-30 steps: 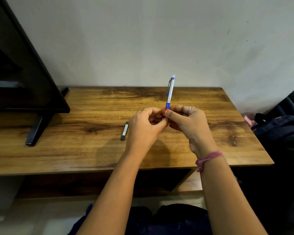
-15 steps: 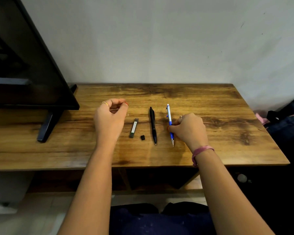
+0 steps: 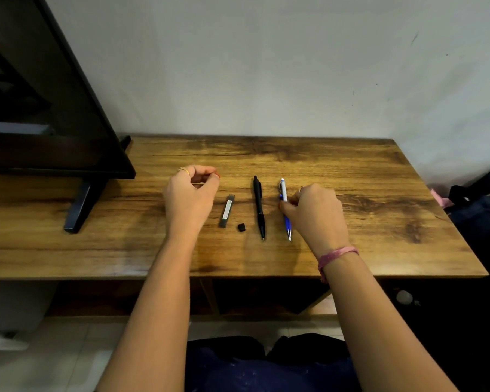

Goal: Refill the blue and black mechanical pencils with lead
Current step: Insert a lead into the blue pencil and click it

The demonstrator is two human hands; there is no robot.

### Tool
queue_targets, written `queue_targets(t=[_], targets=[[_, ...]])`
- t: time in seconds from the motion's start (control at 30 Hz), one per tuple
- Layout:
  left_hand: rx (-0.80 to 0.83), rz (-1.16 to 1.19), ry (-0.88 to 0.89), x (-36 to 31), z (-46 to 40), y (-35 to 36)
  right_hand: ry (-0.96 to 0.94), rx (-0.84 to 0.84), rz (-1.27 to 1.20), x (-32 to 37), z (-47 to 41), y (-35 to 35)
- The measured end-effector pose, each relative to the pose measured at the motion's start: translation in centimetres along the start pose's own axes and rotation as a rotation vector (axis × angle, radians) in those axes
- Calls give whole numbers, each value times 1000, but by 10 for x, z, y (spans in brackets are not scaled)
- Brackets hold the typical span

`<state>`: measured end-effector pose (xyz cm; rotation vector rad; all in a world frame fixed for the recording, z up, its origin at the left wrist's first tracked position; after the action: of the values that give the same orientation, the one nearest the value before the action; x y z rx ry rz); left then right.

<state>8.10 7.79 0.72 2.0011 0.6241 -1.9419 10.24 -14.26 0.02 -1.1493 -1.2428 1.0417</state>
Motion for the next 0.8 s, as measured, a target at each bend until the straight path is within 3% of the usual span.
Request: queue_targets(t=[0.07, 0.13, 0.27, 0.5, 0.67, 0.8], targets=[[-9, -5, -2, 1, -1, 0, -148, -102, -42, 18, 8, -12], [-13, -10, 4, 1, -2, 1, -341, -65, -104, 42, 19, -11], [-12, -80, 50, 2, -2, 5, -591, 5, 180, 75, 32, 15], [78, -344, -16, 18, -2, 14, -609, -61, 284, 78, 29, 22], [141, -489, -123, 31, 4, 23, -582, 37, 117, 70, 21, 20], [144, -471, -147, 32, 5, 27, -382, -46, -191, 47, 6, 1]])
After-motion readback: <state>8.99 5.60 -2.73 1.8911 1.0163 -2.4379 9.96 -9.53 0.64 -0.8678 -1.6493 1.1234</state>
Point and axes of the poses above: each hand's wrist, its own z-axis away from the middle knuckle, its own y-axis out of the palm, x = y × z, the point moved 7 cm from there along -z, towards the middle knuckle, and after that the axes turned 15 degrees about z, right-handed, at the moved point
